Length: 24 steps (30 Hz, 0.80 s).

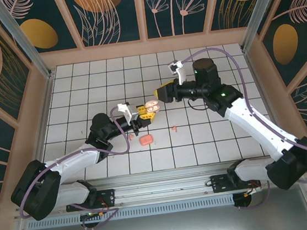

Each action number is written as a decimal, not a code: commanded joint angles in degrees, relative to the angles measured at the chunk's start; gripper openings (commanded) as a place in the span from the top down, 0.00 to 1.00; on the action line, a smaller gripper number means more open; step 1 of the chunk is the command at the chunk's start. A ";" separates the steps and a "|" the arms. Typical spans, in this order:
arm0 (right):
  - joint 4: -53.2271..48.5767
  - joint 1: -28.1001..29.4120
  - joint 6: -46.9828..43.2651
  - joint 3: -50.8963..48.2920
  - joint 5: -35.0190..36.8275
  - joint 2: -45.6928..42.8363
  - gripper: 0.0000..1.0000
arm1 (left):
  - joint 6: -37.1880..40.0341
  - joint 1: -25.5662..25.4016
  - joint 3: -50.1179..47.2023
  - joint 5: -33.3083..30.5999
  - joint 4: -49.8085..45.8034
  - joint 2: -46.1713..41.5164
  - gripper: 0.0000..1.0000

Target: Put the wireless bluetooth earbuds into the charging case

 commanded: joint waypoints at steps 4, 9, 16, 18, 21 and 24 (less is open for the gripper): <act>1.72 -0.08 2.67 3.33 -10.77 5.31 0.39 | 0.12 -0.29 1.95 1.70 2.24 -1.21 0.92; 1.96 -0.02 3.79 2.80 -14.48 5.45 0.39 | 0.26 -0.38 1.97 0.89 1.89 -1.33 0.92; 2.65 -0.08 5.09 -0.93 -14.14 0.66 0.46 | 0.19 -0.36 2.16 -0.85 1.27 -0.89 0.92; 3.49 -0.07 5.78 -2.20 -13.43 -1.32 0.47 | 0.13 -0.27 2.39 -1.11 0.66 -0.72 0.92; 4.64 -1.99 6.66 -3.96 -12.58 -3.49 0.48 | -0.08 -0.37 2.62 -1.26 -0.25 -0.61 0.92; 5.99 -2.71 7.55 -5.22 -12.37 -4.57 0.48 | -0.56 -0.30 2.60 -1.77 -0.81 -0.88 0.92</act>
